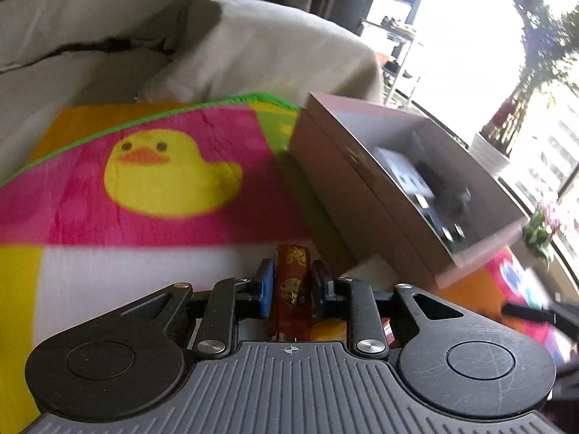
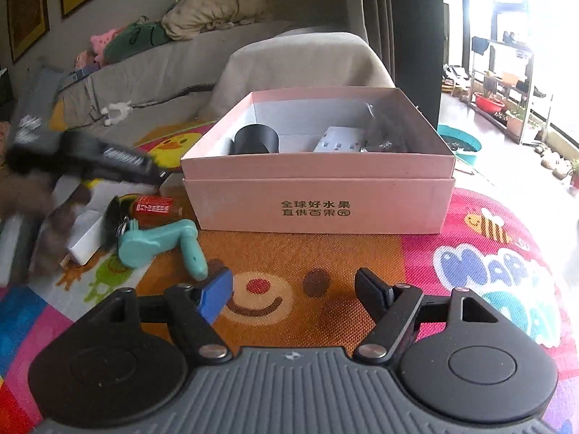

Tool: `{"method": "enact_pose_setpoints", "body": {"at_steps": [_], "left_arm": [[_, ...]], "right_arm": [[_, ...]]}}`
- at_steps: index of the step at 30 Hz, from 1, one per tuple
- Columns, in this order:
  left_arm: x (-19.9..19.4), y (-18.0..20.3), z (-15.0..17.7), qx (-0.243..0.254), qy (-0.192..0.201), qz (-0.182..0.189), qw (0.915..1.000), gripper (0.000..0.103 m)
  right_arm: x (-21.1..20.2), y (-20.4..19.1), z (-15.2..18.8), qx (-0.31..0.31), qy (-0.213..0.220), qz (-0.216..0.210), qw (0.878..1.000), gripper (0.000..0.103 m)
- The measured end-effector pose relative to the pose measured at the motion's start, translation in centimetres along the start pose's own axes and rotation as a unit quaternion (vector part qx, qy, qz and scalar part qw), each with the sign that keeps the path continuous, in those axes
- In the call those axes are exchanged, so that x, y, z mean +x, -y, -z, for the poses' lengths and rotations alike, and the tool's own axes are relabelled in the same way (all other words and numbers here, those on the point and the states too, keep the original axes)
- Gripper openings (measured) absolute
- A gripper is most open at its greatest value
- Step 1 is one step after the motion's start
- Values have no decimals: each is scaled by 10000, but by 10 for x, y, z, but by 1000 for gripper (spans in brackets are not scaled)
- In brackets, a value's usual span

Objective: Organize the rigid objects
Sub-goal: 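Grasp the red lighter on the mat with the left gripper, then hold the red lighter in the left gripper while the right reaches toward the teal crank toy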

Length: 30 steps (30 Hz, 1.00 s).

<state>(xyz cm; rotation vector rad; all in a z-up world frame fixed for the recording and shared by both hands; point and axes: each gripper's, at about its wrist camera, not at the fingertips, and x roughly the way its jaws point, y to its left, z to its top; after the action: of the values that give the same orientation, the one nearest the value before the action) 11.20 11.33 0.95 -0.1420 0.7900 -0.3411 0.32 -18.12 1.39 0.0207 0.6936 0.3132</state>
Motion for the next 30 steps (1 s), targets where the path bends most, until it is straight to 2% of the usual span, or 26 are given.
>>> {"method": "enact_pose_setpoints", "body": {"at_steps": [2, 4, 10, 12, 14, 17, 19, 21, 23, 26, 30], "left_arm": [[-10, 11, 13, 322, 24, -11, 9995, 26], [-18, 21, 25, 437, -40, 99, 9990, 26], [-50, 50, 60, 762, -334, 720, 9939, 26], [-61, 58, 71, 790, -344, 743, 9935, 26], [-71, 60, 77, 788, -176, 556, 9952, 26], [-81, 55, 70, 489, 230, 193, 9984, 26], [-78, 42, 56, 13, 469, 64, 9989, 26], [-67, 30, 40, -502, 639, -65, 9967, 26], [-47, 18, 25, -908, 629, -217, 9936, 26], [-17, 18, 12, -891, 350, -242, 9951, 26], [-8, 36, 23, -545, 125, -67, 9984, 23]], "right_arm": [[-1, -1, 1, -21, 41, 15, 10000, 75], [-4, -2, 2, -44, 63, 24, 10000, 75], [-12, -3, 9, 12, 2, -12, 10000, 76], [-15, -1, 11, 54, -25, -18, 10000, 78], [-15, 0, 12, 132, -49, 39, 9999, 82], [-14, 3, 12, 238, -78, 141, 9996, 83], [-13, 4, 12, 271, -92, 143, 9995, 84], [-13, 3, 13, 265, -100, 169, 9995, 84], [-14, 3, 14, 267, -99, 187, 9994, 84], [-17, 5, 17, 319, -87, 174, 9993, 85], [-19, 8, 18, 394, -74, 110, 9991, 85]]}}
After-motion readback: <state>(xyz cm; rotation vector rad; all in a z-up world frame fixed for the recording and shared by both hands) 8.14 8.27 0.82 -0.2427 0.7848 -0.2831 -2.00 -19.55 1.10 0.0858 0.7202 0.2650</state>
